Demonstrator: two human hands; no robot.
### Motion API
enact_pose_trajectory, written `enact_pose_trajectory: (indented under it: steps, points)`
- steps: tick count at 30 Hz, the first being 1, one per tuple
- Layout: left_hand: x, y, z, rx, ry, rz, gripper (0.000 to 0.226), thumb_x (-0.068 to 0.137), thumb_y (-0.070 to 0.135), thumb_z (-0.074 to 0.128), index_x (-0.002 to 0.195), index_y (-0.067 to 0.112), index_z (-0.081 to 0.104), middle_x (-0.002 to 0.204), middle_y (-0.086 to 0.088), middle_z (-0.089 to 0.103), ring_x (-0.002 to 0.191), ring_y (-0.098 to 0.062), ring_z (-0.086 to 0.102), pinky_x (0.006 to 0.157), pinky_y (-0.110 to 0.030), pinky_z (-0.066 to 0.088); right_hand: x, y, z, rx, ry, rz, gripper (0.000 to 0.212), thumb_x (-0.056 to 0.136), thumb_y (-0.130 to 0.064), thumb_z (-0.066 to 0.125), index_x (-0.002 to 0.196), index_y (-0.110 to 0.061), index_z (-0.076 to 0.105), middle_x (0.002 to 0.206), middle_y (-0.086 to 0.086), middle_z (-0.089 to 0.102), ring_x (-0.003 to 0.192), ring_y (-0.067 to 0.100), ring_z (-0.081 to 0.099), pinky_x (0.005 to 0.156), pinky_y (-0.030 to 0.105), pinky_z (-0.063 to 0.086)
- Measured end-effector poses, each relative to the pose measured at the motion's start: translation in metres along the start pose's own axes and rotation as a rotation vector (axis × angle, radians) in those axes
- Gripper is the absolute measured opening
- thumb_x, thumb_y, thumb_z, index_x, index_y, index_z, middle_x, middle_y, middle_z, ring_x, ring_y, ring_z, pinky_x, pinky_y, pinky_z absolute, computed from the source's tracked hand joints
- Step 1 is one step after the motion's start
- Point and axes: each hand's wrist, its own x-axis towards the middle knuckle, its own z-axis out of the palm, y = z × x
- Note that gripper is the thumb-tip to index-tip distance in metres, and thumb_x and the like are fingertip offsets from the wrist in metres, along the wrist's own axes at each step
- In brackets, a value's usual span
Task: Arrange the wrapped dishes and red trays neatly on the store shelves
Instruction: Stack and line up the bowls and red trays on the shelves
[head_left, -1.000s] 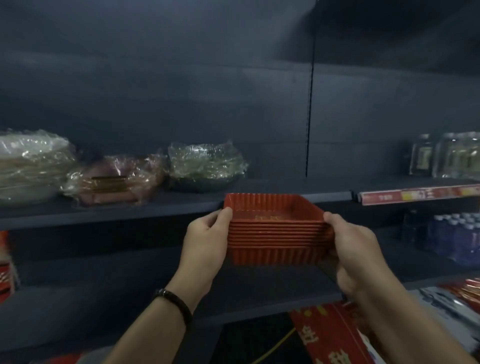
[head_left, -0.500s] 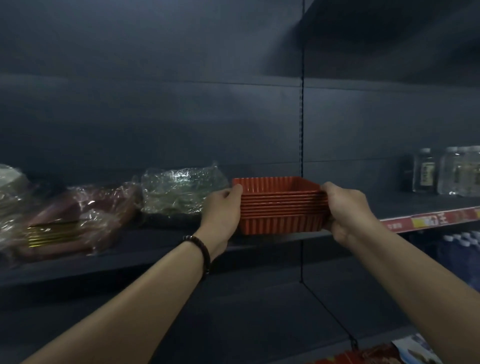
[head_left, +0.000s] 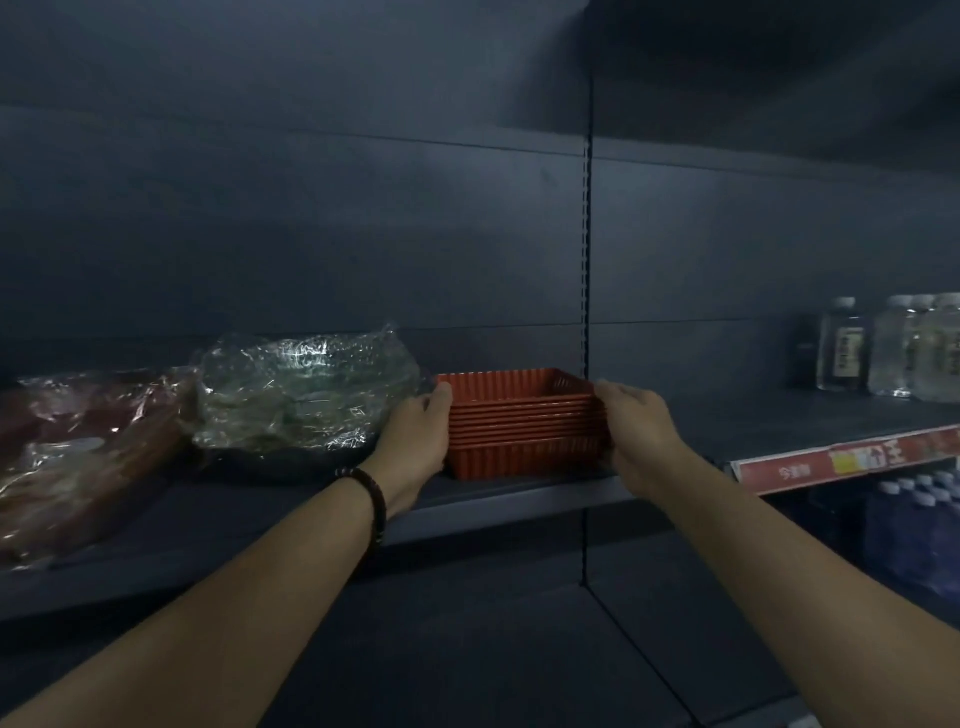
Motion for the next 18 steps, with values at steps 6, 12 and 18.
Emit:
enact_pose_trajectory:
  steps: [6,12,18]
  points:
    - [-0.021,0.034,-0.016,0.597,0.044,0.296,0.022,0.106,0.037,0.062,0.11,0.018,0.073,0.112,0.0,0.077,0.1,-0.019,0.075,0.093,-0.037,0.062,-0.005,-0.014,-0.006,-0.554,-0.044,-0.335,0.036,0.11,-0.034,0.048,0.136,-0.014,0.064,0.131,0.008,0.066,0.123,0.028,0.063,0.1,0.035,0.048]
    - [-0.034,0.036,-0.018,0.974,0.002,0.447,0.017,0.099,0.026,0.075,0.115,0.023,0.07,0.099,0.012,0.063,0.077,0.005,0.055,0.065,-0.007,0.037,-0.015,-0.025,-0.015,-0.941,-0.259,-0.567,0.015,0.107,-0.024,0.059,0.106,-0.028,0.073,0.098,-0.017,0.064,0.093,0.003,0.06,0.071,0.001,0.038]
    - [-0.04,0.038,-0.012,0.928,0.034,0.496,0.008,0.1,0.02,0.073,0.106,0.024,0.071,0.094,0.013,0.059,0.074,0.005,0.053,0.062,-0.008,0.036,-0.02,-0.032,-0.023,-0.968,-0.27,-0.577,0.017,0.106,-0.022,0.058,0.098,-0.033,0.069,0.092,-0.021,0.066,0.085,-0.008,0.059,0.066,0.0,0.04]
